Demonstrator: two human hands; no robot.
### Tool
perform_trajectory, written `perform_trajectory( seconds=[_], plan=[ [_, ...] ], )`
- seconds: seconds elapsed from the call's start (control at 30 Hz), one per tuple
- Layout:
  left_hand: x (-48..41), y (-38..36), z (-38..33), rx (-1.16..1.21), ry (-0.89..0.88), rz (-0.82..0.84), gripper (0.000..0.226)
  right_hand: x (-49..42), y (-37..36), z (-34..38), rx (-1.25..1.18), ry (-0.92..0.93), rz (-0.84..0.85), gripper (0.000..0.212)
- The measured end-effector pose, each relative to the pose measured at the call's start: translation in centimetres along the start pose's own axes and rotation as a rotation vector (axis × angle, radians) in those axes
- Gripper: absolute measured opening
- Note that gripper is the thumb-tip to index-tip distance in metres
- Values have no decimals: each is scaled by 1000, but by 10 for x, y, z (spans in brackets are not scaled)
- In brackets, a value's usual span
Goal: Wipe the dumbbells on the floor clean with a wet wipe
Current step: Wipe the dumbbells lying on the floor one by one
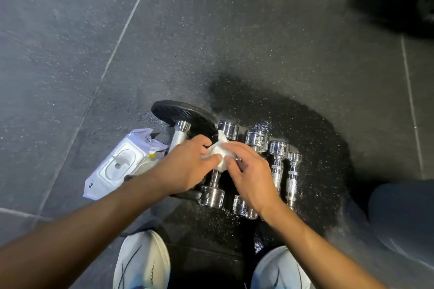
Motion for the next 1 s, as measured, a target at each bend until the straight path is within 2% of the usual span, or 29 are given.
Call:
perform_trajectory(
  seconds=[0.1,0.27,0.43,0.57,0.67,0.77,0.87,0.97,1.0],
  plan=[
    [-10,-17,-2,113,53,-23,46,0,2,-4,-170,-109,-7,30],
    [-15,-9,-7,300,54,-98,5,0,11,-13,-368,-219,-22,40],
    [-16,-4,-7,299,2,-105,9,-4,14,-26,-364,-348,28,47],
    [-15,-6,-14,303,-116,-52,12,-9,16,-26,-385,-387,115,18],
    [-14,-5,-19,243,-190,-6,11,-10,17,-27,-417,-487,187,31],
    [-12,-5,-25,289,-204,3,13,-11,20,-24,-353,-433,245,24],
    [-13,-1,-25,270,-198,-58,12,-12,26,-26,-373,-389,147,15],
    [-14,0,-17,230,-131,-86,4,-13,31,-28,-358,-380,-12,18],
    [-15,-1,-13,227,-92,-79,7,-13,33,-29,-331,-376,-59,19]
  ],
)
Point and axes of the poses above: each hand's wrist, its own x-axis away from the middle knuckle, its own y-axis out of the back of the hand, z = x × y, the point moved 6 cm from there along -x, towards the middle knuckle, and after that the axes turned 1 degree about -z, right-handed, at the moved point
